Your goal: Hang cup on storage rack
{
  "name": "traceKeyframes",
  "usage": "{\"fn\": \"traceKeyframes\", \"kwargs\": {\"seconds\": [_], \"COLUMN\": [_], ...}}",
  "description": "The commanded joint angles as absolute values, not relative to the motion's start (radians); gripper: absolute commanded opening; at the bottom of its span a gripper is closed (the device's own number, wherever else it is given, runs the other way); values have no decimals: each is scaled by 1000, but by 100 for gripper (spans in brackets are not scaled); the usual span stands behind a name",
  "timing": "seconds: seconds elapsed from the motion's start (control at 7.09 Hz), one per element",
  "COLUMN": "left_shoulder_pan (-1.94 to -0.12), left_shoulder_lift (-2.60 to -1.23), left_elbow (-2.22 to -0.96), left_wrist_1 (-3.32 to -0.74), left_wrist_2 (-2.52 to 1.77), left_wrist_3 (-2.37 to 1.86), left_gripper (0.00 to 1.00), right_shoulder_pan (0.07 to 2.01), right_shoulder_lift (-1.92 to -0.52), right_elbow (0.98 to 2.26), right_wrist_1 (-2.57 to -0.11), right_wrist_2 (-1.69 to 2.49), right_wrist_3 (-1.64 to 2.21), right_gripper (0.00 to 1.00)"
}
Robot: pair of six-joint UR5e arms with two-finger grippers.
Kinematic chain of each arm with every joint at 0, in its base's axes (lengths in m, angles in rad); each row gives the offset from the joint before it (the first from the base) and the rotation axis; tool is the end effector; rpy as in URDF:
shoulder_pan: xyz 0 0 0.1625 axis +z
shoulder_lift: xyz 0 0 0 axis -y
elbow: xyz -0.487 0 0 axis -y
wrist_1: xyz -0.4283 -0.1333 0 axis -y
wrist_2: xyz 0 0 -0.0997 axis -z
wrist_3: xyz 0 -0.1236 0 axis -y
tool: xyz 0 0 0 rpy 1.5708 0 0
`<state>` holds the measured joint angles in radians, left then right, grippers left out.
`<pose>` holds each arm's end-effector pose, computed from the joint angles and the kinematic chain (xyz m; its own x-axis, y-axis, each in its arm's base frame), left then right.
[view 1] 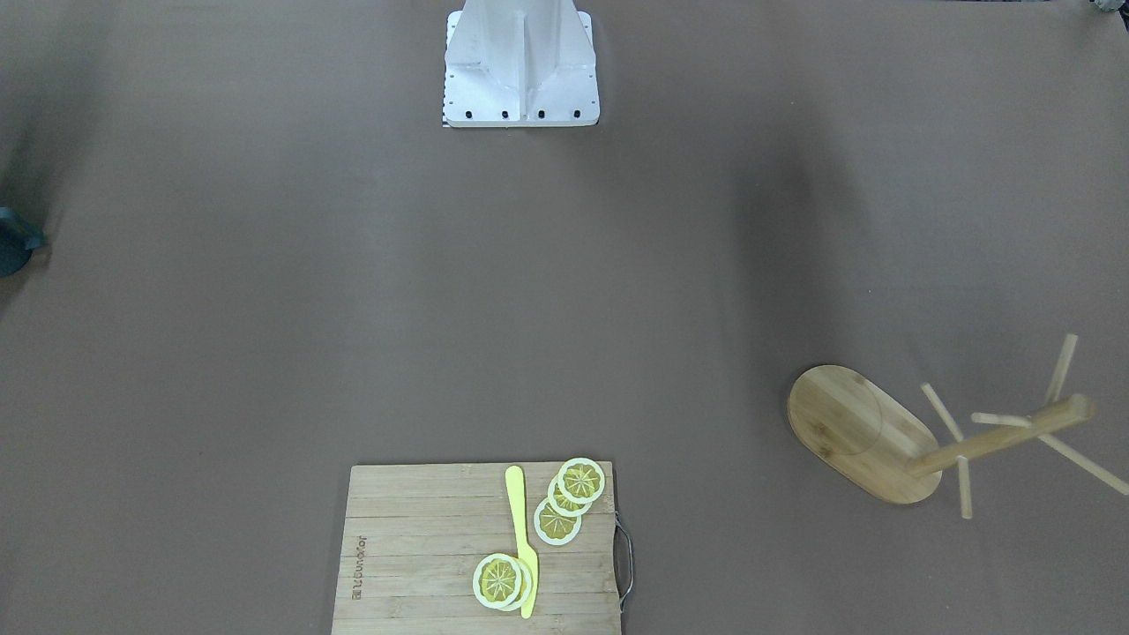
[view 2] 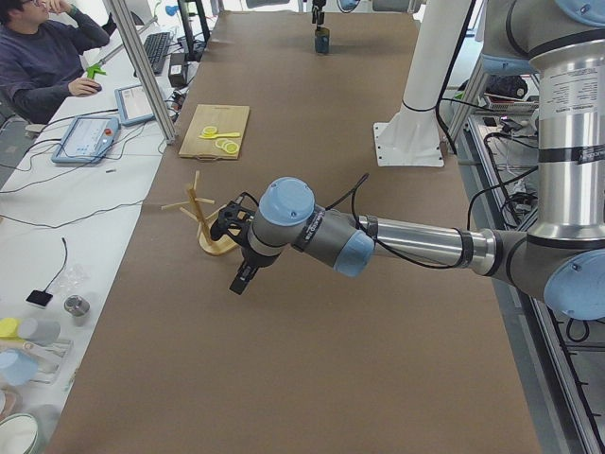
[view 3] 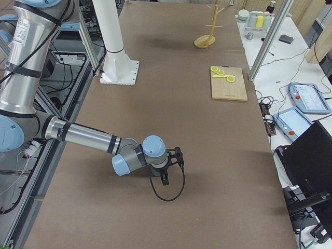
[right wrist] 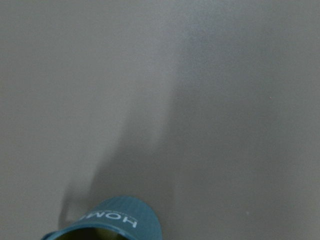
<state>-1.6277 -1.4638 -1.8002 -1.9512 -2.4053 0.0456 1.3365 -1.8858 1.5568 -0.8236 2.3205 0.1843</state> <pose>-0.0701 -0.4973 0.6191 0.6923 0.3578 -0.6266 0.0183 0.8594 0.5110 -0.0410 -0.3832 0.8061 0.6756 -0.2688 0.6866 0.0899 0.9543 0.2851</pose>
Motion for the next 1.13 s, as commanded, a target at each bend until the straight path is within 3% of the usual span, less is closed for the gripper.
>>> {"fn": "traceKeyframes", "kwargs": {"seconds": [0.0, 0.14, 0.71, 0.99], "left_shoulder_pan": [-1628, -1628, -1628, -1628], "left_shoulder_lift": [-1465, -1465, -1465, -1463], "left_elbow": [-1801, -1799, -1792, -1793], "left_wrist_1": [-1951, -1951, -1951, -1951], "left_wrist_2": [-2405, -2405, -2405, -2405], "left_wrist_3": [44, 44, 44, 44], "left_gripper": [99, 99, 99, 99], "right_shoulder_pan": [1321, 1319, 1322, 1321], "right_shoulder_lift": [-1891, -1890, -1827, -1684], "right_elbow": [1546, 1548, 1555, 1549], "right_wrist_1": [-796, -796, -801, -883], "right_wrist_2": [2319, 2319, 2321, 2319], "right_wrist_3": [198, 196, 206, 361], "right_gripper": [24, 0, 0, 0]}}
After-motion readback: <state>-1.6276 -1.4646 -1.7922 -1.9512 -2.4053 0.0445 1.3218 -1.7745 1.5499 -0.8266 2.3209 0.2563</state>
